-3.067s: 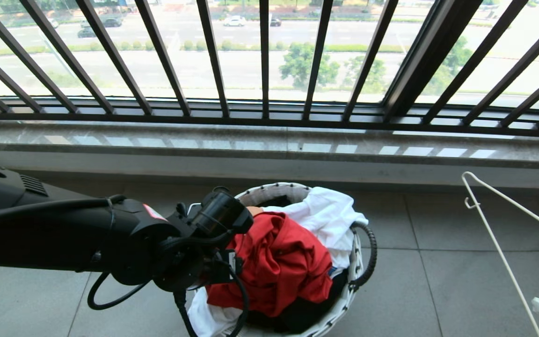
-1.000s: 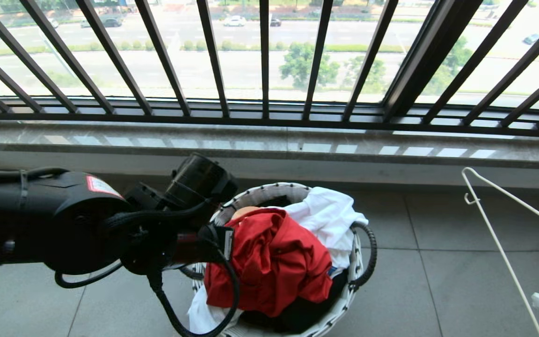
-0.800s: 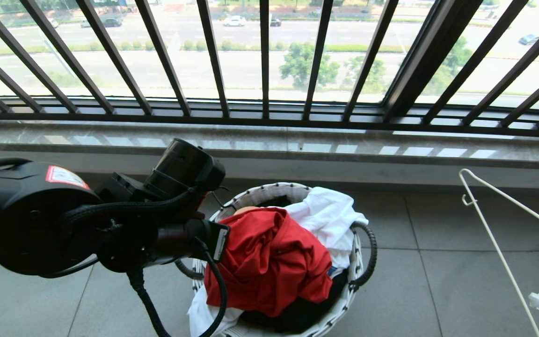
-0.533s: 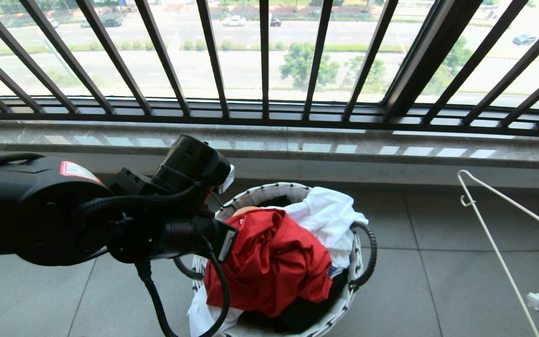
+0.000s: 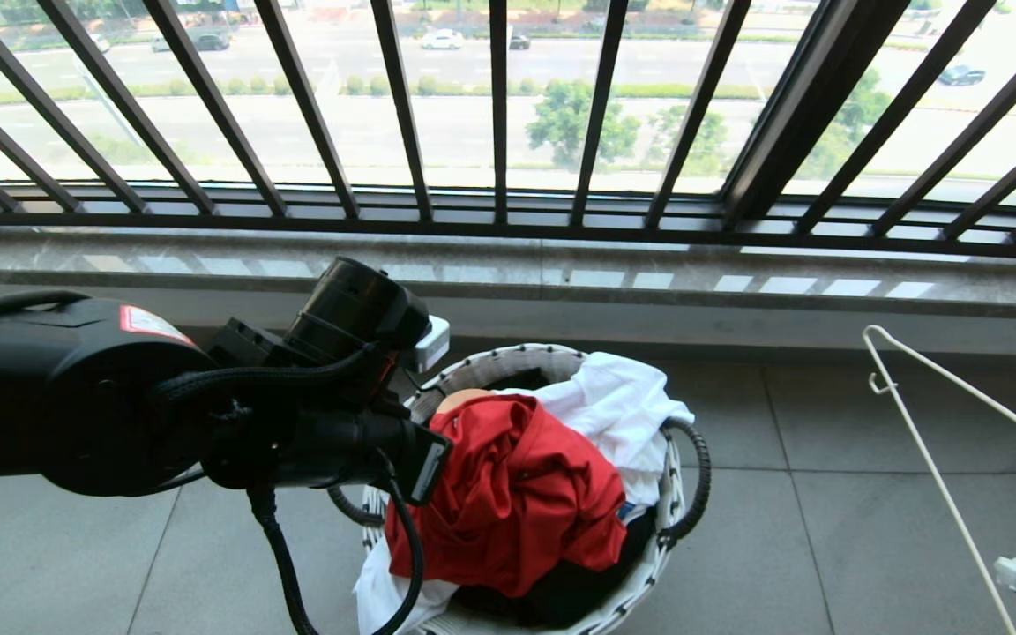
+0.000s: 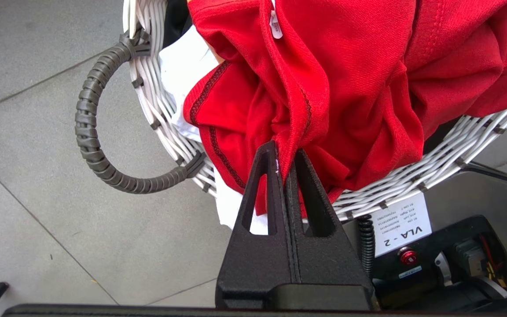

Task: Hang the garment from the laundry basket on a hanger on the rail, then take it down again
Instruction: Pick up clothes from the basket

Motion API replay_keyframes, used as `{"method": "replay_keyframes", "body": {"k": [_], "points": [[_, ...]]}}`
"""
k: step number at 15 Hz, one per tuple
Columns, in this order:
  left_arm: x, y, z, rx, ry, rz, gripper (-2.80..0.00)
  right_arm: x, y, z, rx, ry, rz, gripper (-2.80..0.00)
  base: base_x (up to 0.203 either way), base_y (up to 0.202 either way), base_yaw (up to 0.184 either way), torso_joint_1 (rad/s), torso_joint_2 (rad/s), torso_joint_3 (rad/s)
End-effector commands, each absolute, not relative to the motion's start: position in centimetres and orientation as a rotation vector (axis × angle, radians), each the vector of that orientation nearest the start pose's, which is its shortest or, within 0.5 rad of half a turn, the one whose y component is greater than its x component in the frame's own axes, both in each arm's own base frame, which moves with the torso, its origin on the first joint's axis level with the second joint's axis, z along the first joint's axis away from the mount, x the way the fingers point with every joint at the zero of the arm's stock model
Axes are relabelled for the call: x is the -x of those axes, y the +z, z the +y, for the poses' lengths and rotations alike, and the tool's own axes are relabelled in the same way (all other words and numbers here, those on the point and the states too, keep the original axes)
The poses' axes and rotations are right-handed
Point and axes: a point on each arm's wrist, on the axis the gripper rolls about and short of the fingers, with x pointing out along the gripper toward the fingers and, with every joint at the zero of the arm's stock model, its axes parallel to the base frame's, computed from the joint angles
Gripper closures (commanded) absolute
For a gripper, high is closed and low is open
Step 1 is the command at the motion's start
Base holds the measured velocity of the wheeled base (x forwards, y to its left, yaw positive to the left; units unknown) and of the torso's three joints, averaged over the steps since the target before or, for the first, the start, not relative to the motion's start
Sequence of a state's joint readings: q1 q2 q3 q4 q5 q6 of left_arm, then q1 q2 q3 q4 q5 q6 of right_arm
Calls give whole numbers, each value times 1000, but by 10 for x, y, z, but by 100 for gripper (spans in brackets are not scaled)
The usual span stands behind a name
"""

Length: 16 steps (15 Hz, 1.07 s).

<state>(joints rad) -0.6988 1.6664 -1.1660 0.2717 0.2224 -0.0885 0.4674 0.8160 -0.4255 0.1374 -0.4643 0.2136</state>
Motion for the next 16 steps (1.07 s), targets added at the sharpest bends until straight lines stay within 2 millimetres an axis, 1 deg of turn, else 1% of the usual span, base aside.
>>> {"method": "replay_keyframes", "body": {"k": [1,5,11,14,16], "points": [[-229,210,-183,-256,-419,717,0,-68,171,23,25,-49,467,0,0,0,0,0,0,0],[-235,205,-184,-256,-419,737,0,-67,170,23,25,-50,469,0,0,0,0,1,-1,33],[-236,207,-185,-242,-421,712,0,-68,171,24,-10,-47,469,0,0,0,0,3,3,194],[-234,213,-183,-230,-425,692,0,-68,171,24,-14,-37,470,0,0,0,0,2,2,202],[-234,212,-183,-232,-423,694,0,-68,171,24,-15,-34,471,0,0,0,0,0,4,199]]}}
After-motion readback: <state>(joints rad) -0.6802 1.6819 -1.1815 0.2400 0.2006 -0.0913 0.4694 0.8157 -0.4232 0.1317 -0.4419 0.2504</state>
